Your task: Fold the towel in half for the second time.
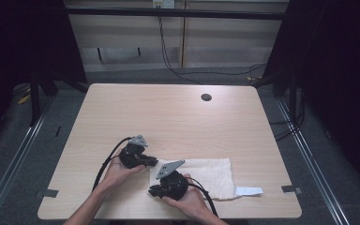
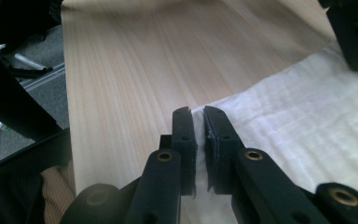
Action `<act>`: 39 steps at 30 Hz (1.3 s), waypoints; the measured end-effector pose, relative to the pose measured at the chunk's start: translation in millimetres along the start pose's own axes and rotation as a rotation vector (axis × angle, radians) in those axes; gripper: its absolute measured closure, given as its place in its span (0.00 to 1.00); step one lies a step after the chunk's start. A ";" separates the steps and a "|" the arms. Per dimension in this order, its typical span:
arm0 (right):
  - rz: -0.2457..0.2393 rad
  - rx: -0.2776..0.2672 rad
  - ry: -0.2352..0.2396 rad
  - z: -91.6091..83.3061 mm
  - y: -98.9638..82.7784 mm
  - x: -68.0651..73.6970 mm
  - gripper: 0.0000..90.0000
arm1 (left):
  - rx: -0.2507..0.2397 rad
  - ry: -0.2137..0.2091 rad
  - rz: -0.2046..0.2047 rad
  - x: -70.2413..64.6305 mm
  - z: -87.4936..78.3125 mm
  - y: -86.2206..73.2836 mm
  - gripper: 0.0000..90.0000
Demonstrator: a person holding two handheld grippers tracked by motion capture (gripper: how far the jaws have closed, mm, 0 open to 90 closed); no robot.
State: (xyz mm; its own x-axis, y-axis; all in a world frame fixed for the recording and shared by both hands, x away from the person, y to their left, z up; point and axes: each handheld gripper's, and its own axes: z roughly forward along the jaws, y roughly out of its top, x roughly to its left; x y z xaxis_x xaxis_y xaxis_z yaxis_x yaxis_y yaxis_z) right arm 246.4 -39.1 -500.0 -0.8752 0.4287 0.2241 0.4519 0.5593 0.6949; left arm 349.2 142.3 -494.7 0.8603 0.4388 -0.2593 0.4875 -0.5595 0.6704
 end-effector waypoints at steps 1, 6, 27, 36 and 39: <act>0.002 -0.005 0.019 -2.5 0.8 -1.0 0.94 | -0.020 -0.016 -0.031 0.9 -1.9 0.5 0.94; 0.004 -0.014 0.027 -8.4 2.1 -3.8 0.94 | -0.054 -0.023 -0.050 2.7 -9.8 2.1 0.94; 0.026 -0.085 0.065 -26.6 13.0 -1.0 0.94 | -0.077 -0.023 -0.085 3.1 -27.4 7.7 0.94; 0.033 -0.121 0.056 -35.8 16.8 3.3 0.94 | -0.081 -0.027 -0.105 3.8 -37.5 4.4 0.94; 0.034 -0.136 0.057 -37.5 20.4 4.4 0.94 | -0.097 -0.004 -0.099 2.4 -43.1 4.6 0.94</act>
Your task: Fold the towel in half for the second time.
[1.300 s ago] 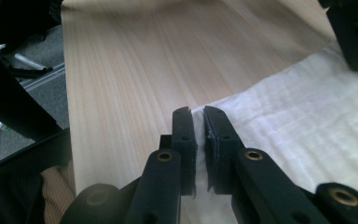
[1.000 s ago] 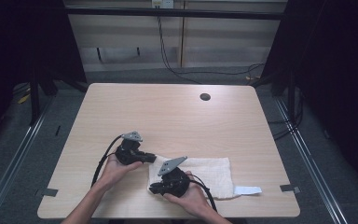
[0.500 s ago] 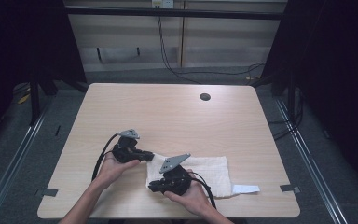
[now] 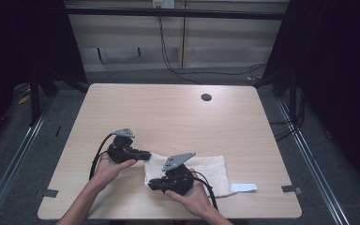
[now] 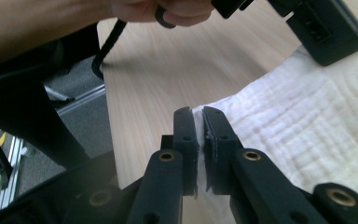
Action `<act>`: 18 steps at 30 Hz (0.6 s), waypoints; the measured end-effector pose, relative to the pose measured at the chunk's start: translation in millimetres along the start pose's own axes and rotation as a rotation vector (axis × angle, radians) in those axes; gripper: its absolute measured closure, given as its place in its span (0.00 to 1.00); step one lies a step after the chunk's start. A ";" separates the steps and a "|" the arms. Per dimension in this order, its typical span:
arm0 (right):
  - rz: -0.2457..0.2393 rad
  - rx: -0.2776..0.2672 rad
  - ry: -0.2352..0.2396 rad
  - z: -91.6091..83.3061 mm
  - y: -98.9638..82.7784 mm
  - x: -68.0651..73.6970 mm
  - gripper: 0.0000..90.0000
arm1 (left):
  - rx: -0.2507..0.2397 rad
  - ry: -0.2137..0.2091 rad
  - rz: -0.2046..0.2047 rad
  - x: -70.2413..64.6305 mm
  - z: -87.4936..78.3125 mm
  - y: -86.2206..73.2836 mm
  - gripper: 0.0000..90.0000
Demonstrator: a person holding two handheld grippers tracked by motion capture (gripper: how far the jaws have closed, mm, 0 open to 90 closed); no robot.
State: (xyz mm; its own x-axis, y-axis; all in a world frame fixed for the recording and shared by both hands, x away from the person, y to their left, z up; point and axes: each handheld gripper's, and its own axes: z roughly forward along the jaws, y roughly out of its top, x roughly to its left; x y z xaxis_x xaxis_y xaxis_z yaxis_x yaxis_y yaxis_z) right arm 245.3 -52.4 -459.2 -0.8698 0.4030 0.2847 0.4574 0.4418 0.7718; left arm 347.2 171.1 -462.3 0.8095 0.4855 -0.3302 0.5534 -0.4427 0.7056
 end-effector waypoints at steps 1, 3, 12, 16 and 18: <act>-0.004 -0.010 0.000 -0.4 1.5 0.8 0.94 | 0.000 0.000 0.000 0.0 0.0 0.0 0.94; -0.007 -0.013 -0.002 -1.1 3.1 1.9 0.94 | 0.000 0.007 -0.003 -1.1 -2.0 -0.4 0.94; 0.000 -0.040 0.008 -2.2 14.1 5.2 0.94 | -0.024 0.017 -0.014 -0.8 -11.2 2.1 0.94; 0.003 -0.065 0.005 -3.5 18.9 6.1 0.94 | -0.065 0.025 -0.015 -0.7 -20.8 5.1 0.94; 0.002 -0.075 0.007 -2.1 19.9 8.4 0.94 | -0.075 0.024 -0.012 -1.4 -27.9 6.9 0.94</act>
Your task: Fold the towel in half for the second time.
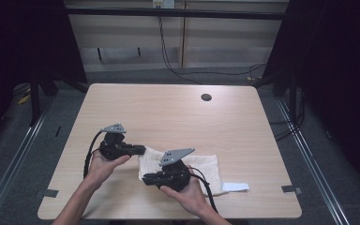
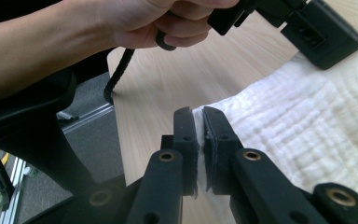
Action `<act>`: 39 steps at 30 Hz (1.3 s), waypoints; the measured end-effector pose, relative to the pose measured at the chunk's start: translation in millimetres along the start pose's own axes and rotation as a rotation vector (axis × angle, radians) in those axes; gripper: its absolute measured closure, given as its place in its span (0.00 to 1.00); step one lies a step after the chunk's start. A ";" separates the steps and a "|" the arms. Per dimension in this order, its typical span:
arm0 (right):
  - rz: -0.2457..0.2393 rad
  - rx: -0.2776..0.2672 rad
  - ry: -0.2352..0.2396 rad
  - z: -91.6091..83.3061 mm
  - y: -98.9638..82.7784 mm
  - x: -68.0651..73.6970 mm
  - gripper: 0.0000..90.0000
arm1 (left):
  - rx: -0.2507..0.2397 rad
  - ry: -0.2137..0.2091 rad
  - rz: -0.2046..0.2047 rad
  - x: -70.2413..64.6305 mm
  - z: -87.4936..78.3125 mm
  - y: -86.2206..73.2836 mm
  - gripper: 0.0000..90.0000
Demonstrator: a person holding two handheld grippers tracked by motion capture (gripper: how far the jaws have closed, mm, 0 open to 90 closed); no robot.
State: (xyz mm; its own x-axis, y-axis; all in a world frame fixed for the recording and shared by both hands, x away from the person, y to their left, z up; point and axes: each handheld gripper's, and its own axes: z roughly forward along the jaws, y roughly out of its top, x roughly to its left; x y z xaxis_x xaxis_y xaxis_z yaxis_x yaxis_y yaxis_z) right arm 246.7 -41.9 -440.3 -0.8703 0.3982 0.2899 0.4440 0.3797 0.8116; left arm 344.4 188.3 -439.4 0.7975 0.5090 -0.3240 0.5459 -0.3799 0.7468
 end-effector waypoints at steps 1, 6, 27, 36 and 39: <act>0.000 0.000 0.000 0.0 0.0 0.0 0.94 | 0.000 0.000 0.000 0.0 0.0 0.0 0.94; -0.003 -0.014 0.006 4.5 4.3 4.6 0.94 | 0.007 0.019 0.003 -0.3 -8.3 -0.3 0.94; -0.021 -0.078 -0.007 14.3 27.1 11.4 0.95 | 0.060 0.082 0.012 3.3 -16.6 7.1 0.94; 0.005 -0.095 -0.040 10.7 13.4 7.7 0.95 | 0.080 0.075 0.030 0.2 0.1 10.8 0.94; 0.003 -0.093 -0.048 8.8 11.4 7.4 0.95 | 0.087 0.069 0.035 -2.2 6.0 12.6 0.94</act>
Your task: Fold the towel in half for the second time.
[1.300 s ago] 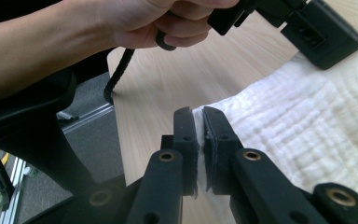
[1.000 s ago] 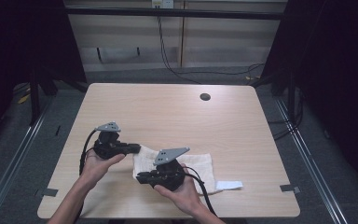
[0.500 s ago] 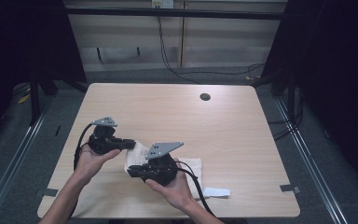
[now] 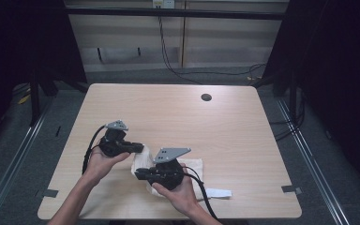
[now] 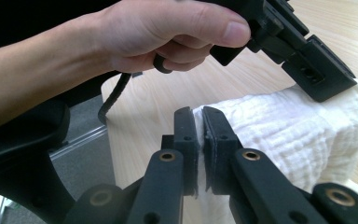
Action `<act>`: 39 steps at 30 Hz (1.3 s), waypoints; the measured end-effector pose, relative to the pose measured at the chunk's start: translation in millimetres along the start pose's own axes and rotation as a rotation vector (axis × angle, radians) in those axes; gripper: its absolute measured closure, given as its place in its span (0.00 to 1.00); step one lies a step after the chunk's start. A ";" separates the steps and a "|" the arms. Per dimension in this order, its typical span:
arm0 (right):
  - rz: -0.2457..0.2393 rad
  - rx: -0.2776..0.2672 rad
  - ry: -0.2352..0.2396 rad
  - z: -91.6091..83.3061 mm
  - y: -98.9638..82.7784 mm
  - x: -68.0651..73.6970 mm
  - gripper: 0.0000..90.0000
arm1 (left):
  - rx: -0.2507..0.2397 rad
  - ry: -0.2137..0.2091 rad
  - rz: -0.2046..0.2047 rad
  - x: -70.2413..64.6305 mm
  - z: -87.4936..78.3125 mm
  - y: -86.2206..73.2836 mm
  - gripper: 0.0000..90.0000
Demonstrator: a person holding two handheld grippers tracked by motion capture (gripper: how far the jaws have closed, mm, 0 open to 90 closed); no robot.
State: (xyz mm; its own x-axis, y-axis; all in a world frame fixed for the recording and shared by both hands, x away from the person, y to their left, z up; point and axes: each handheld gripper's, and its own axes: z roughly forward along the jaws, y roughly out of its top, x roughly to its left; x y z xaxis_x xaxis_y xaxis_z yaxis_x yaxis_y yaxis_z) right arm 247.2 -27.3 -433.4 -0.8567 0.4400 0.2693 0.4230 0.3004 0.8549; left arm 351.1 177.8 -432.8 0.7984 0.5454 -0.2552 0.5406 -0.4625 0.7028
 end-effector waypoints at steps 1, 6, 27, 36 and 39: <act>-0.004 0.002 -0.014 -3.6 -1.2 -0.3 0.95 | 0.004 -0.005 0.007 -1.5 2.7 1.9 0.94; 0.001 -0.011 -0.032 -12.4 -3.2 -1.2 0.95 | 0.009 -0.011 0.017 -6.5 8.5 6.5 0.94; 0.049 0.001 -0.080 -44.9 -35.9 -9.9 0.95 | 0.019 -0.082 0.042 -31.2 46.2 16.9 0.94; 0.041 -0.015 -0.104 -56.7 -45.3 -8.6 0.95 | 0.021 -0.092 0.058 -42.0 55.7 22.6 0.94; 0.051 -0.005 -0.114 -62.1 -52.0 -9.8 0.95 | 0.040 -0.091 0.069 -44.9 58.6 24.0 0.94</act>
State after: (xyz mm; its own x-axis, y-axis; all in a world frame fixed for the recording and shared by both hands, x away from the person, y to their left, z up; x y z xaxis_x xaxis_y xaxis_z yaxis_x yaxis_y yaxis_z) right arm 215.3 -99.8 -452.9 -0.7949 0.5481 0.2603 0.4633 0.2712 0.8437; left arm 343.7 101.2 -443.4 0.8539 0.4465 -0.2673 0.4919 -0.5252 0.6943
